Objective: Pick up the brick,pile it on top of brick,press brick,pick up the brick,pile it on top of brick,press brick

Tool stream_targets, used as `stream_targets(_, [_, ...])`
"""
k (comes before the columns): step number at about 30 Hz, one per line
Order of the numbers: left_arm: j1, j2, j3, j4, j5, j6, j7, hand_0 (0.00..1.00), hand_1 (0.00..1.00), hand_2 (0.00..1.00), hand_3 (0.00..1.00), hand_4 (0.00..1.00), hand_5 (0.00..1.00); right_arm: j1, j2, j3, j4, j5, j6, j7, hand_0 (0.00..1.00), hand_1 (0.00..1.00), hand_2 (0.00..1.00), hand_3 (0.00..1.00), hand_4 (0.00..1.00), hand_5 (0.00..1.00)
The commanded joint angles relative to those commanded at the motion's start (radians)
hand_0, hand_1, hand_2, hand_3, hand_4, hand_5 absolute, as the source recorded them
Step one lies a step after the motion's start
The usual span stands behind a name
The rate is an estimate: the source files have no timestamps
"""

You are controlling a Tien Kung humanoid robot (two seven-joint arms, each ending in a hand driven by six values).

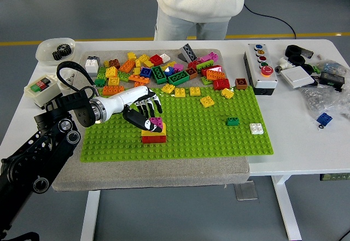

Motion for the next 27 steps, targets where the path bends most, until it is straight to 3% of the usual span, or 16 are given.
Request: stream_targets(27, [-0.002, 0.003, -0.004, 0.014, 0.031, 0.002, -0.018, 0.421, 0.421, 0.434, 0.483, 0.998, 0.213, -0.001, 0.002, 0.001, 0.000, -0.004, 0.002, 0.002, 0.741, 0.645, 0.712, 0.587, 0.806, 0.374])
